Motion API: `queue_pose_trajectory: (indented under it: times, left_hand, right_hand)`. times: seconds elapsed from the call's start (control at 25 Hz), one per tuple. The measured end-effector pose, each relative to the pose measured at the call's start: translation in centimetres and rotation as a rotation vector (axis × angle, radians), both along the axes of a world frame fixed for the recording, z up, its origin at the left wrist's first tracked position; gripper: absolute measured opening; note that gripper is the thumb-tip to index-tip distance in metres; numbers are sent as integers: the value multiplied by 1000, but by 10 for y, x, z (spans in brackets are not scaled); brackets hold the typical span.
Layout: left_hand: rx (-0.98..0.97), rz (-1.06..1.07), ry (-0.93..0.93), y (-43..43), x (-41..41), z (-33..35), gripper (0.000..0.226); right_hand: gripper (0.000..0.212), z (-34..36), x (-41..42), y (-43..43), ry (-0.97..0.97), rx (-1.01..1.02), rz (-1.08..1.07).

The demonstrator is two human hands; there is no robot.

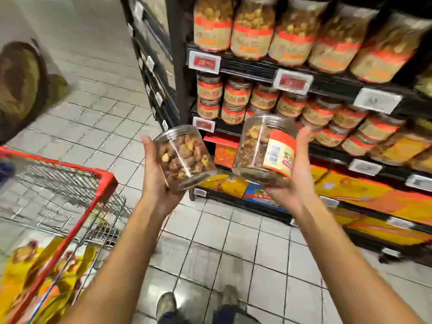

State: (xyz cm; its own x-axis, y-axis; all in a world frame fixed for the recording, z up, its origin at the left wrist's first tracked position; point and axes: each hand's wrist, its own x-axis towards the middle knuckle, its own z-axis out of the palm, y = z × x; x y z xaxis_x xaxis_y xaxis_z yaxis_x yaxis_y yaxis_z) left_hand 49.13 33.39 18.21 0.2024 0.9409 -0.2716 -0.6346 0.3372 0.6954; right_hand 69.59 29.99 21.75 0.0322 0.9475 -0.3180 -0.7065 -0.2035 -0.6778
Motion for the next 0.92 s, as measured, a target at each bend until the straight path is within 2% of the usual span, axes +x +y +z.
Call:
queue_pose_trajectory:
  times: [0.12,0.24,0.28,0.32,0.4,0.44,0.6,0.76,0.92]
  left_hand:
    - [40,126,142,30,40,-11,63]
    - [33,386,416,76,66,-28,34]
    - [59,445,483,91,71,-36,37]
    - [99,491,539,105,76,-43,50]
    - [199,581,673,143,87,-63,79]
    - [246,606,740,163,91,-74,85]
    - [363,635,843,231,106,-120,91]
    - [462,626,872,254,117,-138,91]
    - [454,628,881,268,131,-145,95]
  right_hand:
    - [74,-13,33,25,-15,-33,-60]
    - [85,-28,41,62,-58,-37,-51]
    - [88,-34,39,74,-65,-36,-48]
    - [88,-41,38,86,-64,-32,-49]
    - [78,-61,34,116,-58,-19,-66]
    - [74,-72,32,130,-49,-18,-86]
    - [69,-112,30,176,11,-52,-155]
    - [64,-132,34,192,16,-93,-222]
    - [64,-141,40,194,-19,-128,-214]
